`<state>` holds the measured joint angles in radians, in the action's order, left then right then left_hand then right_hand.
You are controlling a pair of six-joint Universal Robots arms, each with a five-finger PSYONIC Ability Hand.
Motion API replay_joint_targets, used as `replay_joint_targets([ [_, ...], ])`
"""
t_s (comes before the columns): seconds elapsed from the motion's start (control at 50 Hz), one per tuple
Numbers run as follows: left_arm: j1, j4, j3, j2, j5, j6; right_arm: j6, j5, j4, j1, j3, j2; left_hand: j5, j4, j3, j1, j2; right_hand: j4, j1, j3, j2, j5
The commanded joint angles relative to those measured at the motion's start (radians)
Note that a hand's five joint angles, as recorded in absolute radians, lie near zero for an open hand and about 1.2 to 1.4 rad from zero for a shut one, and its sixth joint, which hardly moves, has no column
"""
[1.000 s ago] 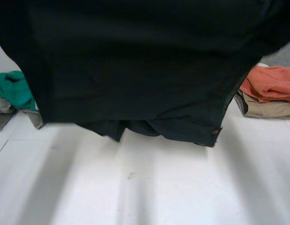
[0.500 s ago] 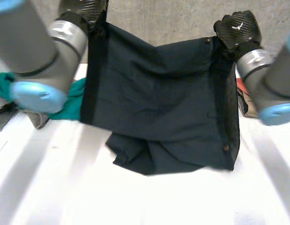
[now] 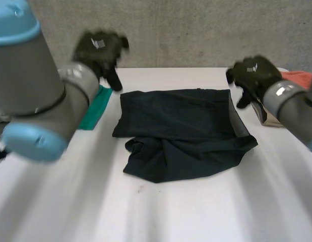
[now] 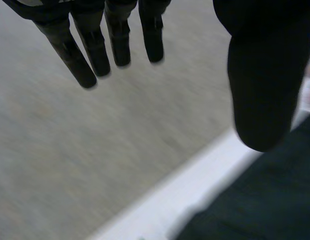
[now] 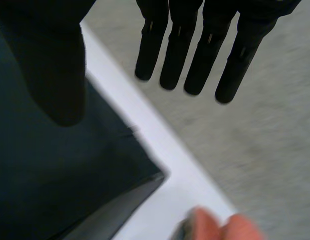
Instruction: Fold the laundry.
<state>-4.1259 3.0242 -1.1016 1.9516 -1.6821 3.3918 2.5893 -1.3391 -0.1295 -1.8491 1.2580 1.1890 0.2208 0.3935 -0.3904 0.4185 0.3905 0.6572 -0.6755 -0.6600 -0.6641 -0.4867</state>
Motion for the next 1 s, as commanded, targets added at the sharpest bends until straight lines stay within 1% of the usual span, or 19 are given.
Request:
replay_joint_targets([
  [0.02, 0.091, -0.179, -0.266, -0.091, 0.149, -0.008, -0.193, 0.179, -0.264, 0.117, 0.179, 0.118, 0.414, 0.415, -0.419, 0.39, 0.418, 0.433, -0.414, -0.43, -0.426, -0.429],
  [0.08, 0.127, -0.2, -0.343, -0.089, 0.215, -0.017, -0.323, 0.222, -0.343, 0.166, 0.248, 0.129, 0.549, 0.55, -0.554, 0.525, 0.553, 0.547, -0.529, -0.545, -0.54, -0.543],
  [0.16, 0.156, -0.2, -0.372, -0.051, 0.257, -0.031, -0.437, 0.232, -0.354, 0.197, 0.317, 0.11, 0.52, 0.522, -0.525, 0.497, 0.525, 0.554, -0.535, -0.551, -0.547, -0.55],
  [0.26, 0.17, -0.189, -0.334, 0.05, 0.237, -0.034, -0.46, 0.236, -0.273, 0.205, 0.336, 0.028, 0.49, 0.492, -0.495, 0.467, 0.495, 0.516, -0.497, -0.513, -0.509, -0.512],
  [0.28, 0.17, -0.189, -0.324, 0.068, 0.23, -0.034, -0.459, 0.239, -0.251, 0.203, 0.336, 0.014, 0.476, 0.478, -0.481, 0.453, 0.481, 0.484, -0.465, -0.481, -0.477, -0.48],
  [0.3, 0.17, -0.186, -0.296, 0.105, 0.213, -0.032, -0.451, 0.248, -0.196, 0.202, 0.33, -0.017, 0.461, 0.463, -0.466, 0.438, 0.466, 0.37, -0.352, -0.367, -0.363, -0.366],
  [0.36, 0.165, -0.183, -0.245, 0.165, 0.177, -0.031, -0.434, 0.264, -0.107, 0.194, 0.319, -0.06, 0.446, 0.448, -0.451, 0.423, 0.451, 0.164, -0.146, -0.161, -0.157, -0.16],
  [0.38, 0.159, -0.185, -0.207, 0.203, 0.145, -0.031, -0.422, 0.27, -0.041, 0.186, 0.313, -0.089, 0.391, 0.393, -0.396, 0.368, 0.396, 0.009, 0.009, -0.006, -0.002, -0.005],
  [0.44, 0.156, -0.182, -0.153, 0.257, 0.099, -0.029, -0.403, 0.27, 0.062, 0.177, 0.299, -0.126, 0.186, 0.188, -0.191, 0.163, 0.191, -0.104, 0.122, 0.107, 0.111, 0.108],
  [0.46, 0.154, -0.182, -0.115, 0.289, 0.069, -0.025, -0.39, 0.27, 0.127, 0.168, 0.293, -0.147, 0.101, 0.103, -0.106, 0.078, 0.106, -0.148, 0.166, 0.15, 0.154, 0.152],
  [0.5, 0.153, -0.182, -0.078, 0.317, 0.047, -0.017, -0.382, 0.27, 0.18, 0.162, 0.281, -0.167, 0.071, 0.073, -0.076, 0.048, 0.076, -0.201, 0.219, 0.203, 0.207, 0.205],
  [0.6, 0.145, -0.179, 0.05, 0.398, -0.01, 0.035, -0.345, 0.267, 0.298, 0.143, 0.215, -0.25, -0.05, -0.048, 0.045, -0.073, -0.045, -0.21, 0.228, 0.212, 0.217, 0.214],
  [0.74, 0.142, -0.145, 0.19, 0.458, -0.08, 0.083, -0.31, 0.261, 0.312, 0.136, 0.103, -0.351, -0.047, -0.045, 0.042, -0.07, -0.042, -0.195, 0.213, 0.198, 0.202, 0.199],
  [0.82, 0.136, -0.117, 0.273, 0.507, -0.117, 0.118, -0.298, 0.247, 0.314, 0.134, 0.037, -0.41, -0.029, -0.027, 0.024, -0.052, -0.024, -0.148, 0.166, 0.151, 0.155, 0.152],
  [0.88, 0.127, -0.119, 0.333, 0.556, -0.126, 0.165, -0.288, 0.239, 0.311, 0.134, -0.003, -0.445, -0.012, -0.01, 0.007, -0.035, -0.007, -0.049, 0.067, 0.051, 0.055, 0.053],
  [0.94, 0.119, -0.139, 0.371, 0.596, -0.126, 0.198, -0.281, 0.241, 0.312, 0.134, -0.023, -0.465, 0.067, 0.069, -0.072, 0.044, 0.072, 0.241, -0.223, -0.239, -0.235, -0.237],
  [0.96, 0.118, -0.143, 0.378, 0.604, -0.126, 0.201, -0.278, 0.242, 0.312, 0.134, -0.025, -0.466, 0.117, 0.119, -0.122, 0.094, 0.122, 0.394, -0.375, -0.391, -0.387, -0.39],
  [0.98, 0.116, -0.146, 0.384, 0.615, -0.128, 0.205, -0.27, 0.242, 0.317, 0.134, -0.026, -0.467, 0.304, 0.305, -0.309, 0.28, 0.308, 0.736, -0.717, -0.733, -0.729, -0.732],
  [1.0, 0.116, -0.148, 0.384, 0.618, -0.128, 0.208, -0.264, 0.242, 0.317, 0.134, -0.028, -0.465, 0.459, 0.461, -0.464, 0.436, 0.464, 0.739, -0.721, -0.736, -0.732, -0.735],
])
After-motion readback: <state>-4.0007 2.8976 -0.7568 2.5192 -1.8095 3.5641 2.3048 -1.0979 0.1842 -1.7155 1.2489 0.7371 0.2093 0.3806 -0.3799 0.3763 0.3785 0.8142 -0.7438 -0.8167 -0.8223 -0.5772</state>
